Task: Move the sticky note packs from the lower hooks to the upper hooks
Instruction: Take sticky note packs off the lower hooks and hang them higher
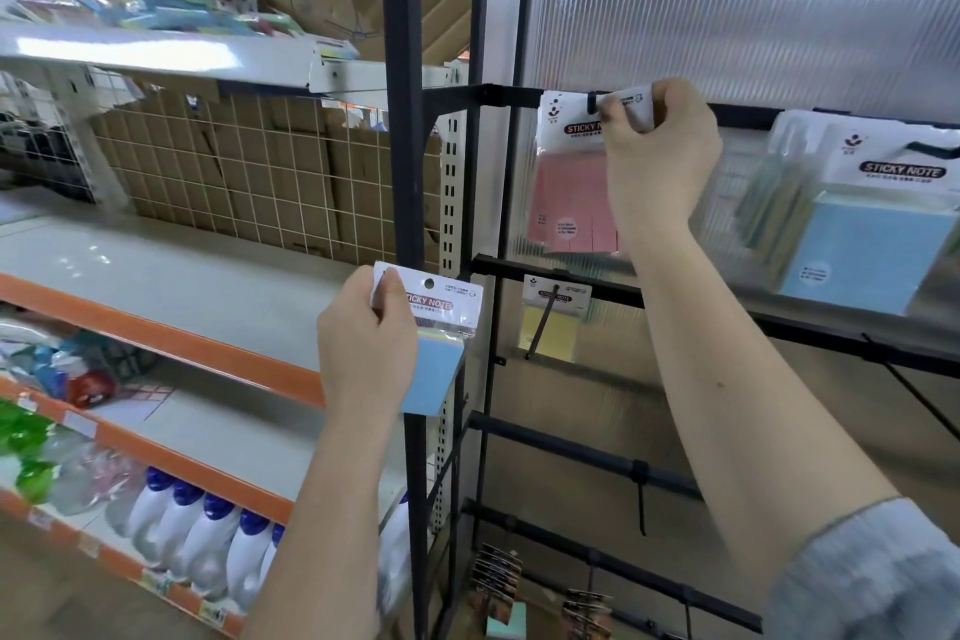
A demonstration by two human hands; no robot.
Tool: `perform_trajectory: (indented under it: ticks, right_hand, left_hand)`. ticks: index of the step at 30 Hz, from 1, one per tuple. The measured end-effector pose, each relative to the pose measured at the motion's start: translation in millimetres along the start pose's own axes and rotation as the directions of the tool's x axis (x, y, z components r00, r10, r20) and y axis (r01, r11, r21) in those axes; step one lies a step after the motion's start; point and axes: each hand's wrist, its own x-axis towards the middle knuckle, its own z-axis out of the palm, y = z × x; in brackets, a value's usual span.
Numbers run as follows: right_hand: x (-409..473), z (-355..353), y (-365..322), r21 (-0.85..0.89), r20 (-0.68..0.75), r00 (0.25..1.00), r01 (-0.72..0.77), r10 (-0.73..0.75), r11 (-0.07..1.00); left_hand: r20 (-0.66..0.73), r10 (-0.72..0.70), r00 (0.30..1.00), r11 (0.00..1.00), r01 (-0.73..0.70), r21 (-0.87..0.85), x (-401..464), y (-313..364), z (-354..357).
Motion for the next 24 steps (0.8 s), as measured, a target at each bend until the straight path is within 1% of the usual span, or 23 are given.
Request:
perform_trajectory:
  ticks: [4,9,15,20,24]
  right_hand:
    - [9,3,6,-0.089,-0.005,1.0,-0.01,0.009,0.996]
    - [10,0,11,-0.004,0.007,1.0,-0.028,0.028,1.0]
    - [3,-17,13,0.012,-0.015,0.999,-0.028,0.028,1.0]
    - [-11,-49,21,-0.05,-0.028,0.999,-0.047,0.046,0.998]
    - [-34,-83,36,-0.138,0.012,0.995,-0.094,0.096,0.986]
  left_hand:
    - [0.0,-0.004,1.0,1.0,0.004,0.017,-1,0,-1]
    - [-0.001,-0.005,1.0,1.0,0.005,0.014,-6,2,-2]
    - [0.004,0.013,1.0,0.999,-0.013,-0.036,-19,10,-5]
    - [0.033,0.016,0.999,0.998,-0.014,-0.063,-34,17,-6]
    - [0.101,0.015,0.995,0.998,-0.009,-0.06,-46,23,-4]
